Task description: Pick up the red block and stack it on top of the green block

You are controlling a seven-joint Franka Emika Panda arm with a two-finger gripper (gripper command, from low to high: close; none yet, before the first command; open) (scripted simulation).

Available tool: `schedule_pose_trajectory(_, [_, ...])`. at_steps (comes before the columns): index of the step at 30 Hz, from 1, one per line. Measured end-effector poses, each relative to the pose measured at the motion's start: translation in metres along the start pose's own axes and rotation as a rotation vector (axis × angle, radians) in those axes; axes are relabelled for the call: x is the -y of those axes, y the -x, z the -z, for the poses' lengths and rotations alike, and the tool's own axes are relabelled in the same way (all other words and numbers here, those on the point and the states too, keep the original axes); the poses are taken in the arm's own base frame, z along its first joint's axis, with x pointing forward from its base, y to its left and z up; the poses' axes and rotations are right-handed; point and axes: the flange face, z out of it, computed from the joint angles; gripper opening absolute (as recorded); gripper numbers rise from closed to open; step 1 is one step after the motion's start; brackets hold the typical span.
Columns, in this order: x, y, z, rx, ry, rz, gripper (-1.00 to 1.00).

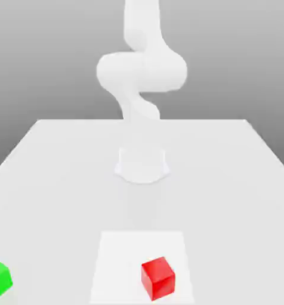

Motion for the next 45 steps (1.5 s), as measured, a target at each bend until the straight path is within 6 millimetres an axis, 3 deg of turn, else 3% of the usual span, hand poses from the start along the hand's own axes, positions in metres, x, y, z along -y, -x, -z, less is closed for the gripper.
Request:
schedule_pose_trajectory(7, [-0.015,0.025,-0.144,0.187,0.111,0.102,0.00])
schedule_pose_trajectory(15, [-0.061,0.089,-0.284,0.386,0.242,0.222,0.00])
schedule_pose_trajectory(23, [-0.137,0.176,-0.386,0.574,0.382,0.352,0.00])
schedule_pose_trajectory(28, [-0.173,0.212,-0.435,0.604,0.406,0.374,0.00])
schedule_pose_trajectory(29, [-0.180,0.219,-0.444,0.605,0.407,0.374,-1.00])
schedule_pose_trajectory(36, [-0.181,0.220,-0.446,0.606,0.408,0.374,-1.00])
schedule_pose_trajectory(40, [-0.162,0.201,-0.415,0.606,0.407,0.375,-1.00])
schedule_pose_trajectory(42, [-0.166,0.175,-0.406,0.596,0.424,0.323,-1.00])
schedule_pose_trajectory(45, [-0.209,0.112,-0.407,0.561,0.475,0.152,-1.00])
